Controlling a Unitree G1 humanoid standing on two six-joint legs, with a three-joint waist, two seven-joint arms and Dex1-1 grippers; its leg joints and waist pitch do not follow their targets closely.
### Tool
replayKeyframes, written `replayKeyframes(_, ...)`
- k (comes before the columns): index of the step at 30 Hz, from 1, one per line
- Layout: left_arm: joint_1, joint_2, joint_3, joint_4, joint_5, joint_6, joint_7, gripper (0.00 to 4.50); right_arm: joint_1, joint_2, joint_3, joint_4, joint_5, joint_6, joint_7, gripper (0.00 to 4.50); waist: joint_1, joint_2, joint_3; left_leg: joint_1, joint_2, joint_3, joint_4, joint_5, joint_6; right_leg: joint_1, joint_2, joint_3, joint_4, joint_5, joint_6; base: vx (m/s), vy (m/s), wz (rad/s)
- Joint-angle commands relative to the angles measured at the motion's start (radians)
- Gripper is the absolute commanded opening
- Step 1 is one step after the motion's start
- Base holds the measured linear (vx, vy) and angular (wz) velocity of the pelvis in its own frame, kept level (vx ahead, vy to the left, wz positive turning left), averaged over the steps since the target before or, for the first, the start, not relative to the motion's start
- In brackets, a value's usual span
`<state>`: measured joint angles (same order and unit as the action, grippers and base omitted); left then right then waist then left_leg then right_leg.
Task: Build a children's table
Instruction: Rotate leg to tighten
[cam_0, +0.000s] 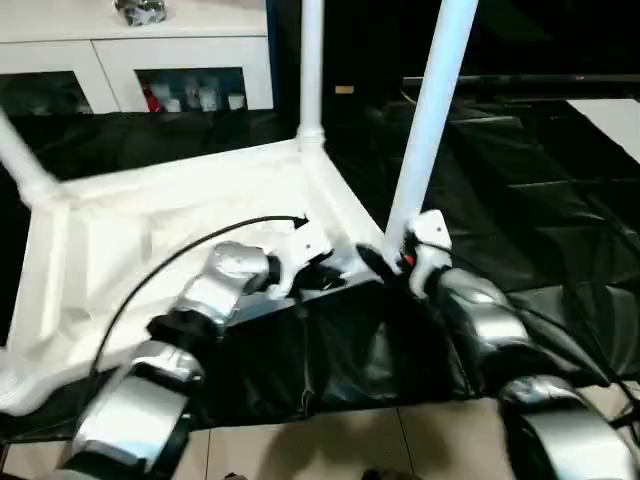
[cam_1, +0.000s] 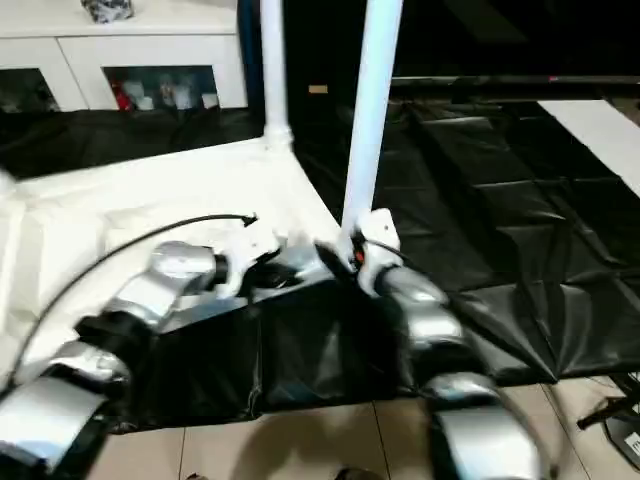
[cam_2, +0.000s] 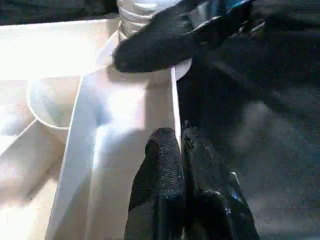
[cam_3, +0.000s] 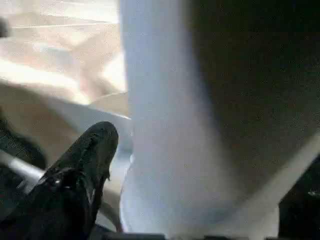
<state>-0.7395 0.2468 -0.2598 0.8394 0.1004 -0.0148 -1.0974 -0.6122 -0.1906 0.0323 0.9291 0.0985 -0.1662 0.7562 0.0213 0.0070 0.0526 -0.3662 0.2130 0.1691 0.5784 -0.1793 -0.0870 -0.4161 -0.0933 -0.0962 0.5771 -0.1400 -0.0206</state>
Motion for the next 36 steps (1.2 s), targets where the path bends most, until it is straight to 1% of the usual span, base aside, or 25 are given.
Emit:
replayKeyframes(1,-0.001,0.009,-0.035,-0.021,0.001,-0.045,-0.083,0.00,0.025,-0.018,0.057,-0.047,0.012,0.016,0.156,3.98,0.009,0.006,-0.074,0.000,0.014,0.009,-0.059,-0.227,0.108,0.070,-0.040,0.037,-0.057,-0.221,-0.253,0.000,0.000,0.00)
replayKeyframes(3,-0.001,0.022,-0.036,-0.017,-0.007,-0.060,-0.119,0.00,0.036,-0.039,0.075,-0.070,0.020,0.027,0.233,3.98,0.018,0.007,-0.073,0.002,0.018,0.011,-0.060,-0.226,0.108,0.069,-0.040,0.038,-0.054,-0.213,-0.260,0.000,0.000,0.00)
replayKeyframes(4,-0.001,0.037,-0.035,-0.013,-0.021,-0.072,-0.160,0.00,0.049,-0.065,0.100,-0.099,0.027,0.044,0.325,3.98,0.021,0.005,-0.073,0.004,0.018,0.012,-0.060,-0.232,0.108,0.068,-0.039,0.038,-0.054,-0.212,-0.263,0.000,0.000,0.00)
replayKeyframes(5,-0.001,0.037,-0.035,-0.013,-0.021,-0.072,-0.160,0.00,0.049,-0.065,0.100,-0.099,0.027,0.044,0.325,3.98,0.021,0.004,-0.072,0.003,0.019,0.011,-0.060,-0.235,0.107,0.069,-0.040,0.039,-0.054,-0.216,-0.265,0.000,0.000,0.00)
replayKeyframes(6,-0.003,0.048,-0.032,-0.011,-0.035,-0.073,-0.196,0.00,0.059,-0.086,0.124,-0.122,0.030,0.065,0.403,3.98,0.023,0.005,-0.071,0.004,0.019,0.012,-0.062,-0.244,0.100,0.067,-0.041,0.039,-0.056,-0.232,-0.262,0.000,0.000,0.00)
replayKeyframes(7,-0.004,0.056,-0.031,-0.009,-0.041,-0.073,-0.217,0.00,0.063,-0.099,0.139,-0.134,0.029,0.074,0.446,3.98,0.027,0.002,-0.072,0.006,0.018,0.012,-0.060,-0.245,0.099,0.068,-0.041,0.040,-0.056,-0.238,-0.261,0.000,0.000,0.00)
replayKeyframes(9,-0.007,0.067,-0.031,-0.006,-0.046,-0.078,-0.245,0.00,0.067,-0.113,0.160,-0.146,0.026,0.086,0.498,3.98,0.032,0.004,-0.071,0.006,0.021,0.012,-0.061,-0.242,0.098,0.066,-0.043,0.041,-0.055,-0.239,-0.260,0.000,0.000,0.00)
replayKeyframes(10,-0.009,0.075,-0.033,-0.004,-0.045,-0.082,-0.262,0.00,0.069,-0.120,0.169,-0.153,0.023,0.091,0.524,3.81,0.033,0.003,-0.071,0.007,0.021,0.012,-0.061,-0.245,0.093,0.064,-0.043,0.041,-0.056,-0.247,-0.259,0.000,0.000,0.00)
replayKeyframes(11,-0.011,0.083,-0.035,-0.001,-0.043,-0.090,-0.276,0.00,0.069,-0.126,0.178,-0.157,0.017,0.094,0.544,3.81,0.035,0.002,-0.071,0.007,0.020,0.013,-0.061,-0.247,0.091,0.065,-0.043,0.041,-0.056,-0.252,-0.257,0.000,0.000,0.00)
replayKeyframes(12,-0.012,0.090,-0.036,0.003,-0.041,-0.098,-0.286,0.00,0.068,-0.129,0.184,-0.160,0.014,0.095,0.557,3.81,0.037,0.002,-0.071,0.008,0.021,0.012,-0.062,-0.246,0.086,0.064,-0.045,0.042,-0.055,-0.256,-0.255,0.000,0.000,0.00)
replayKeyframes(14,-0.018,0.099,-0.037,0.013,-0.039,-0.105,-0.300,0.00,0.067,-0.131,0.189,-0.168,0.015,0.106,0.578,3.54,0.040,0.002,-0.070,0.009,0.021,0.012,-0.062,-0.254,0.078,0.063,-0.045,0.042,-0.057,-0.275,-0.248,0.000,0.000,0.00)
replayKeyframes(16,-0.023,0.108,-0.040,0.022,-0.038,-0.111,-0.321,0.00,0.067,-0.132,0.194,-0.181,0.021,0.118,0.600,3.42,0.042,0.002,-0.070,0.010,0.021,0.011,-0.063,-0.255,0.070,0.063,-0.045,0.042,-0.058,-0.286,-0.242,0.000,0.000,0.00)
replayKeyframes(22,-0.026,0.114,-0.041,0.032,-0.041,-0.115,-0.355,0.00,0.082,-0.136,0.203,-0.217,0.033,0.150,0.630,2.95,0.044,0.005,-0.071,0.010,0.021,0.011,-0.064,-0.253,0.065,0.063,-0.044,0.042,-0.055,-0.260,-0.246,0.000,0.000,0.00)
replayKeyframes(23,-0.026,0.111,-0.038,0.032,-0.041,-0.109,-0.348,0.00,0.087,-0.133,0.201,-0.218,0.035,0.156,0.625,2.85,0.044,0.008,-0.072,0.010,0.021,0.010,-0.064,-0.253,0.063,0.064,-0.044,0.042,-0.054,-0.257,-0.247,0.000,0.000,0.00)
replayKeyframes(24,-0.026,0.099,-0.028,0.034,-0.044,-0.098,-0.318,0.00,0.092,-0.121,0.188,-0.206,0.030,0.145,0.579,2.80,0.043,0.006,-0.072,0.011,0.021,0.011,-0.063,-0.258,0.061,0.063,-0.044,0.042,-0.055,-0.258,-0.249,0.000,0.000,0.00)
replayKeyframes(26,-0.032,0.079,-0.015,0.049,-0.034,-0.082,-0.240,0.00,0.085,-0.097,0.157,-0.172,0.021,0.142,0.481,2.78,0.043,0.010,-0.070,0.012,0.021,0.011,-0.064,-0.267,0.054,0.061,-0.044,0.041,-0.057,-0.266,-0.249,0.000,0.000,0.00)
replayKeyframes(27,-0.032,0.079,-0.015,0.049,-0.034,-0.082,-0.240,0.00,0.085,-0.097,0.157,-0.172,0.021,0.142,0.481,2.76,0.040,0.009,-0.065,0.013,0.019,0.011,-0.067,-0.296,0.044,0.059,-0.043,0.040,-0.062,-0.313,-0.238,0.000,0.000,0.00)
replayKeyframes(28,-0.042,0.056,0.001,0.073,-0.023,-0.065,-0.148,0.00,0.071,-0.070,0.125,-0.127,0.004,0.132,0.349,2.75,0.038,0.009,-0.061,0.018,0.017,0.009,-0.068,-0.334,0.034,0.058,-0.045,0.037,-0.071,-0.395,-0.212,0.000,0.000,0.00)
replayKeyframes(29,-0.045,0.046,0.008,0.079,-0.022,-0.060,-0.118,0.00,0.064,-0.059,0.113,-0.108,-0.004,0.124,0.292,2.75,0.033,0.009,-0.059,0.019,0.016,0.008,-0.068,-0.351,0.024,0.054,-0.046,0.038,-0.073,-0.429,-0.201,0.000,0.000,0.00)
replayKeyframes(30,-0.046,0.040,0.012,0.083,-0.022,-0.056,-0.100,0.00,0.060,-0.053,0.106,-0.097,-0.008,0.119,0.259,2.75,0.030,0.005,-0.057,0.024,0.014,0.007,-0.069,-0.367,0.015,0.051,-0.047,0.036,-0.080,-0.473,-0.185,0.000,0.000,0.00)
replayKeyframes(31,-0.048,0.024,0.019,0.088,-0.023,-0.047,-0.062,0.00,0.047,-0.034,0.086,-0.068,-0.016,0.119,0.165,2.75,0.021,0.003,-0.054,0.030,0.006,0.000,-0.065,-0.397,0.004,0.049,-0.049,0.028,-0.096,-0.594,-0.135,0.000,0.000,0.00)
replayKeyframes(32,-0.045,0.003,0.021,0.084,-0.019,-0.036,-0.020,0.00,0.033,-0.011,0.066,-0.033,-0.022,0.116,0.060,2.74,0.018,0.004,-0.054,0.032,0.005,-0.001,-0.064,-0.397,0.001,0.046,-0.050,0.027,-0.099,-0.612,-0.124,0.000,0.000,0.00)
replayKeyframes(33,-0.041,-0.015,0.021,0.075,-0.017,-0.024,0.009,0.00,0.022,0.008,0.051,-0.009,-0.024,0.116,-0.017,2.74,0.009,0.003,-0.055,0.031,0.004,-0.005,-0.065,-0.403,0.000,0.046,-0.048,0.023,-0.103,-0.632,-0.109,0.000,0.000,0.00)
replayKeyframes(35,-0.038,-0.051,0.022,0.058,-0.012,0.001,0.061,0.00,0.004,0.043,0.029,0.021,-0.022,0.129,-0.142,2.74,-0.003,0.004,-0.054,0.026,0.003,-0.009,-0.067,-0.418,0.005,0.047,-0.047,0.019,-0.107,-0.638,-0.095,0.000,0.000,0.00)
replayKeyframes(36,-0.038,-0.056,0.022,0.056,-0.012,0.005,0.069,0.00,0.002,0.048,0.025,0.024,-0.021,0.132,-0.160,2.74,-0.007,0.004,-0.056,0.027,0.002,-0.009,-0.066,-0.427,0.011,0.044,-0.046,0.019,-0.108,-0.632,-0.096,0.000,0.000,0.00)
